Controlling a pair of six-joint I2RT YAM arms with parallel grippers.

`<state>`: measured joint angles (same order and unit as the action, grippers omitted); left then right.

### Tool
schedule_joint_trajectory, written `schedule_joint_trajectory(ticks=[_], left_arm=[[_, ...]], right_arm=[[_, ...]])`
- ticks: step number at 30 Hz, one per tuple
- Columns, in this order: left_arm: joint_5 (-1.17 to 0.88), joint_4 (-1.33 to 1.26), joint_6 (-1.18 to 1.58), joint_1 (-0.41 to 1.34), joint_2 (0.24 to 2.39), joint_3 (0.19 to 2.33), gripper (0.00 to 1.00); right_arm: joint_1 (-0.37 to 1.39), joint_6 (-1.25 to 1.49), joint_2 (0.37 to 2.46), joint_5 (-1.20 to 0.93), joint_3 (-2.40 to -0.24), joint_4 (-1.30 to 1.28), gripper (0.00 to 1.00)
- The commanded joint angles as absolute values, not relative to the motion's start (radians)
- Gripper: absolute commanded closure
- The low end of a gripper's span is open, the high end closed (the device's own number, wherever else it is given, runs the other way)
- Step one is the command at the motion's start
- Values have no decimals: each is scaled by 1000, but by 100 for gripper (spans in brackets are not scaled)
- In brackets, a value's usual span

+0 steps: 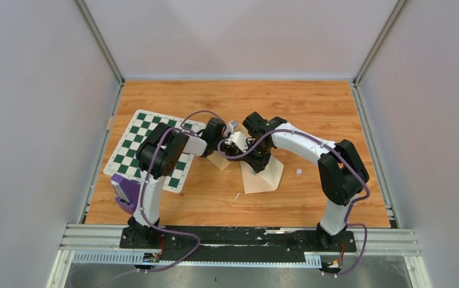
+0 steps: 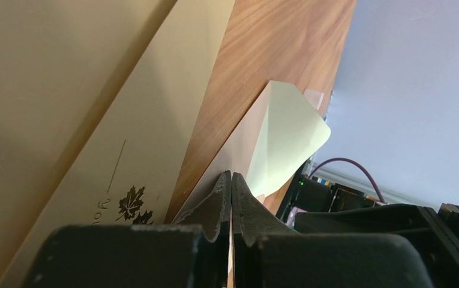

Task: Place the letter into the envelope and seal it
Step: Paint the envelope at the center of the board.

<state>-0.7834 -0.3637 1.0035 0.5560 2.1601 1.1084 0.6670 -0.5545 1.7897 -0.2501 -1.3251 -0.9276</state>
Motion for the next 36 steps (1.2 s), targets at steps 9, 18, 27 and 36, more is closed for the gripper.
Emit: schedule_joint_trajectory(ticks=[9,18,27,36], left_arm=[[-731,-296,957,560,2178,1126,100],[-727,-289,955,560,2180,1131,100],[-716,-269,949,559,2176,1130,100],[-705,-248,939,560,2174,1138,100]], right_arm=[[681,-573,1844,-142,-1420,-966,100],[683,-581,1872,-120,-1487,-1030,100],[697,-574,1900,-135,-1459,-1058,100],[748,-562,1874,-192,-1401,-1123,100]])
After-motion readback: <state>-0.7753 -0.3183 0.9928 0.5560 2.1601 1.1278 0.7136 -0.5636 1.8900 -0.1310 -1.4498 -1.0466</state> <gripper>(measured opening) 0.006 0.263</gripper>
